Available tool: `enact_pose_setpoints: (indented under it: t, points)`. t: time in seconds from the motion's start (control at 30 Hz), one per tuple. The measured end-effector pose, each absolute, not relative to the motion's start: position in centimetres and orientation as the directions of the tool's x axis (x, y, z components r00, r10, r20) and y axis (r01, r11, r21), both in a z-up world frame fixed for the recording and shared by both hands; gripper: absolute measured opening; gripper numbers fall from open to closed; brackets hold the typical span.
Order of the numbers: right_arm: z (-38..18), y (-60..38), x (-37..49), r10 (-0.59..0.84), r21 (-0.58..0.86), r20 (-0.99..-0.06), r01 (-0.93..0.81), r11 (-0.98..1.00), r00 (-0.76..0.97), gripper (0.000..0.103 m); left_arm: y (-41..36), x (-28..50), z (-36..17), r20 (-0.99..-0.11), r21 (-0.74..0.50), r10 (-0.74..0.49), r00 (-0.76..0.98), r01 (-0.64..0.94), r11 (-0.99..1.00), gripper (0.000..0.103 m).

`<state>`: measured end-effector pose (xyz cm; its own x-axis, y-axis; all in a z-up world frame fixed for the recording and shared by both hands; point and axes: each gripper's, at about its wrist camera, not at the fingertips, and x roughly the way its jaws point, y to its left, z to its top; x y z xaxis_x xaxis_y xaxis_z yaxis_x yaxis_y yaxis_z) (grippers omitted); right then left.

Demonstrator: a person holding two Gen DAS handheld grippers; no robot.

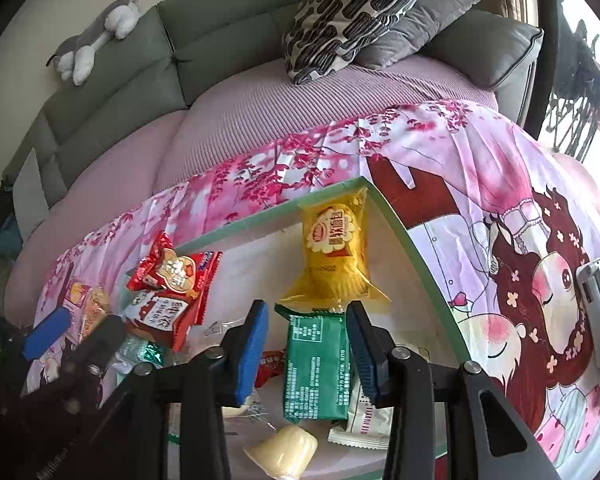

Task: Organize snacks
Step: 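Open the right gripper over the box while the left gripper releases the milk biscuit pack, then move both open grippers back toward the remaining snacks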

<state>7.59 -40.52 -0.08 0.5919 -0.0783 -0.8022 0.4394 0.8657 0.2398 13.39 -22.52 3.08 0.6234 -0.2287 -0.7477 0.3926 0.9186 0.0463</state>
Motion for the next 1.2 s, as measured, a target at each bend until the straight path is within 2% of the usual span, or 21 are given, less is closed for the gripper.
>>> enact_pose_setpoints:
  t: [0.03,0.13,0.2,0.23,0.3,0.57,0.63,0.7,1.07,1.2]
  points:
    - [0.0,-40.4,7.6,-0.079,0.24,-0.801,0.44,0.866,0.593,0.065,-21.9,13.6,3.2,-0.745,0.055,-0.211,0.633,0.373,0.926,0.082]
    - [0.0,-40.0,7.8,-0.084,0.228,-0.803,0.434,0.872,0.59,0.067,-19.9,14.2,3.3,-0.741,0.098,-0.126,0.66,0.292,0.951,0.098]
    - [0.1,-39.7,8.0,-0.081,0.227,-0.802,0.426,0.876,0.592,0.071,-18.5,14.7,3.1,-0.736,0.119,-0.074,0.673,0.236,0.965,0.098]
    - [0.1,-39.5,8.0,-0.08,0.226,-0.8,0.423,0.878,0.594,0.079,-18.0,14.9,3.0,-0.738,0.121,-0.06,0.672,0.219,0.968,0.098]
    - [0.3,-39.0,8.2,-0.082,0.22,-0.793,0.409,0.886,0.603,0.089,-16.6,15.4,2.7,-0.746,0.115,-0.031,0.665,0.174,0.978,0.098]
    - [0.6,-37.7,8.6,-0.077,0.215,-0.779,0.38,0.9,0.622,0.091,-14.0,16.1,2.1,-0.75,0.112,0.017,0.661,0.102,0.989,0.098]
    - [0.7,-37.5,8.6,-0.077,0.215,-0.774,0.375,0.902,0.629,0.103,-13.5,16.2,2.0,-0.749,0.109,0.019,0.662,0.094,0.99,0.099]
    - [0.8,-37.1,8.7,-0.08,0.219,-0.761,0.372,0.902,0.643,0.103,-12.9,16.3,1.8,-0.748,0.115,0.032,0.663,0.082,0.99,0.102]
    - [1.6,-34.3,9.4,-0.064,0.206,-0.749,0.323,0.924,0.659,0.103,-7.9,16.7,1.9,-0.742,0.026,0.023,0.67,-0.005,1.0,0.102]
    - [2.0,-32.1,10.0,-0.056,0.184,-0.745,0.286,0.94,0.664,0.103,-6.7,16.6,1.8,-0.742,0.029,0.03,0.67,-0.012,1.0,0.102]
